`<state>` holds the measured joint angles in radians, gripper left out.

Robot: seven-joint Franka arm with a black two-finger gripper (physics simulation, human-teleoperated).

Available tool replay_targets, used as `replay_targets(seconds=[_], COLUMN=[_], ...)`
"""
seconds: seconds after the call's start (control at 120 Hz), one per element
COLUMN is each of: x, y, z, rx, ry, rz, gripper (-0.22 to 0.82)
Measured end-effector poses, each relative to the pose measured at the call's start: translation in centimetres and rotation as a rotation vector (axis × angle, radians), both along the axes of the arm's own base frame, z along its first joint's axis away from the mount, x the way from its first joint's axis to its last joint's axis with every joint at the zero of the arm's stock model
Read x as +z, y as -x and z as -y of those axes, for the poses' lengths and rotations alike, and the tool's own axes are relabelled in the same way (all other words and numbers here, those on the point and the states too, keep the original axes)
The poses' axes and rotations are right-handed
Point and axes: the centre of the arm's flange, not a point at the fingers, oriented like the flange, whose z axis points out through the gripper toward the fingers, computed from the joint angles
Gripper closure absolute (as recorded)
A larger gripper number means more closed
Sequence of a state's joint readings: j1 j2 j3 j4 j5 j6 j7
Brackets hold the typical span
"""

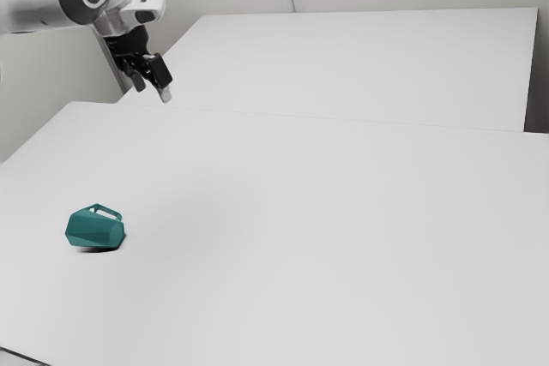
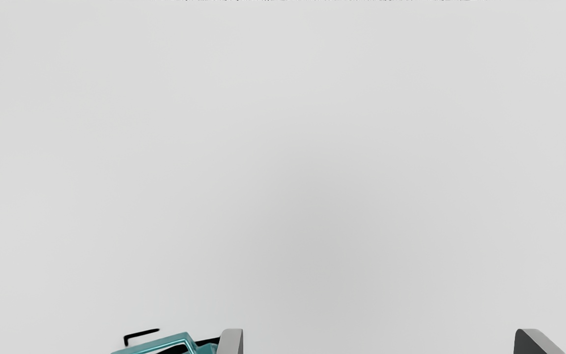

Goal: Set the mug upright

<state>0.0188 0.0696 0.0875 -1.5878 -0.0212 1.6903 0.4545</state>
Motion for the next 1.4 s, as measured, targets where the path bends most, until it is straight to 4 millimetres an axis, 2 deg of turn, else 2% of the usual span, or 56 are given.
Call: replay_targets(seconds=[0.142,0.275,0.35,0.508,0.575,0.633,0.775,1.017,1.183,1.4], x=[-0.5,-3.3,-5.8,-10.7,-11.7,-12.3,-14.6,-18.7,-20.9,-22.6], y=[0.5,5.9,9.0,16.0,18.8,20.2,23.8,26.4,27.9,27.5], z=[-0.5,-0.5,-3.1,-7.0,-8.7,-10.6,-16.1,-21.4,-23.9,-27.1], rx=[0.022,0.04,0.107,0.235,0.289,0.345,0.532,0.557,0.506,0.416], ry=[0.001,0.023,0.038,0.048,0.041,0.049,0.205,0.336,0.355,0.361], rz=[-0.001,-0.013,-0.021,0.011,0.055,0.087,0.168,0.246,0.271,0.309], gripper=[0.0,0.0,0.0,0.0,0.0,0.0,0.0,0.0,0.0,0.0])
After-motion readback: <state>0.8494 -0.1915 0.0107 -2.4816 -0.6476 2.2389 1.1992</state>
